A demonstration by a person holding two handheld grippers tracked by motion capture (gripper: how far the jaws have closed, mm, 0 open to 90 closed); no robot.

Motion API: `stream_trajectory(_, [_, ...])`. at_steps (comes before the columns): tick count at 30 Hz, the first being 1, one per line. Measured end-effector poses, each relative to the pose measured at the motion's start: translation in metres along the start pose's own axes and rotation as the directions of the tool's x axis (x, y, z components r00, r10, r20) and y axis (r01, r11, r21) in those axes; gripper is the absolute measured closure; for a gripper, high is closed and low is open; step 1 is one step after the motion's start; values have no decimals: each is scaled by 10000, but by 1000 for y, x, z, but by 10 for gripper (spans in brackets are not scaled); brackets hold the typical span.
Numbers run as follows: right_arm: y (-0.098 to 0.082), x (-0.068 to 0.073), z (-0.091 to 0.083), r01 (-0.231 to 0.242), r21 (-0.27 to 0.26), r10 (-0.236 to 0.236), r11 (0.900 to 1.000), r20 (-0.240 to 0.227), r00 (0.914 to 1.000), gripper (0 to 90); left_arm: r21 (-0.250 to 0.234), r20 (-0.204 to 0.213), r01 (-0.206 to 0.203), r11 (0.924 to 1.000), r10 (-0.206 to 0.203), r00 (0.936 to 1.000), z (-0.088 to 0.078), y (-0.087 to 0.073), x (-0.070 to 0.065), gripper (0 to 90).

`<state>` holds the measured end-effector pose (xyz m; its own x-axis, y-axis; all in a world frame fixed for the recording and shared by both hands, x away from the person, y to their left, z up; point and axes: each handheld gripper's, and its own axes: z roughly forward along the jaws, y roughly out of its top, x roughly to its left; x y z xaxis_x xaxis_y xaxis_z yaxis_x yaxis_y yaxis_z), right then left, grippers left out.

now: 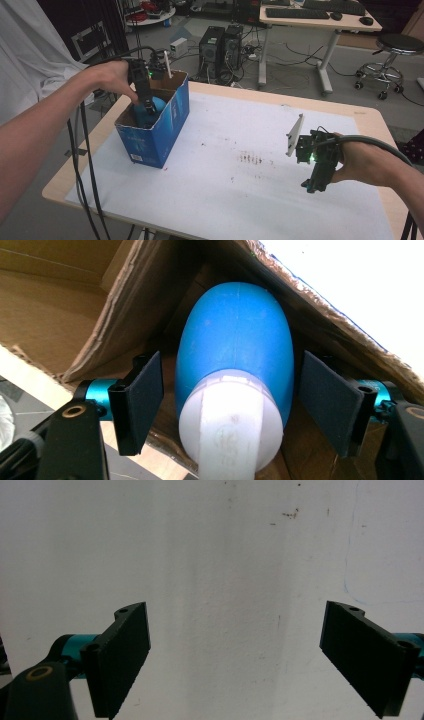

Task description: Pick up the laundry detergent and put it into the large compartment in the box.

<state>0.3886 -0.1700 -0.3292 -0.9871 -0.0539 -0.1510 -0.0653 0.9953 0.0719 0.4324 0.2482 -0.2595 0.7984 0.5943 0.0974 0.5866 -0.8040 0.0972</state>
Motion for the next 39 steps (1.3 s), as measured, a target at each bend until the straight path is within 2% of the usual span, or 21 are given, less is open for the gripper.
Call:
stream_trajectory(10, [-1,0,-1,-13,-20,14,10000,8,10000,118,-101,-140,-114,9999,112,9998,-18,1,1,270])
stream_trajectory(14, [-1,0,-1,-1,-65,1,10000,24,10000,118,-214,-243,-232,9995,227,9994,-33,4,-1,271])
stream_trajectory(22, [0,0,-2,-2,-88,2,10000,36,10000,118,-335,-341,-806,9962,794,9963,-55,20,-14,270])
stream_trajectory(23, [0,1,-3,-29,-78,29,10000,31,10000,118,-371,-382,-1111,9931,1097,9932,-60,28,-23,270])
stream_trajectory(25, [0,1,-3,-22,-71,23,10000,25,10000,118,-380,-439,-1401,9894,1384,9894,-64,36,-30,270])
stream_trajectory(30, [-1,1,-4,1,-109,0,9999,65,10000,118,-544,-363,-2170,9747,2152,9759,-66,55,-52,261])
stream_trajectory(33, [-1,2,-5,-12,-126,14,9999,114,9999,118,-603,-300,-2796,9582,2782,9601,-63,67,-68,236])
stream_trajectory(35, [-2,2,-6,-61,-122,63,9999,120,9999,118,-655,-275,-3002,9516,2990,9539,-60,72,-75,226])
stream_trajectory(37, [-2,2,-8,-170,-104,172,9998,212,9996,118,-659,-236,-3333,9405,3324,9428,-57,78,-84,208])
stream_trajectory(38, [-2,2,-8,-170,-104,172,9998,212,9996,118,-659,-236,-3333,9405,3324,9428,-57,78,-84,208])
stream_trajectory(39, [-2,2,-8,-145,-142,148,9998,233,9996,118,-607,-127,-3518,9341,3517,9360,-54,82,-89,208])
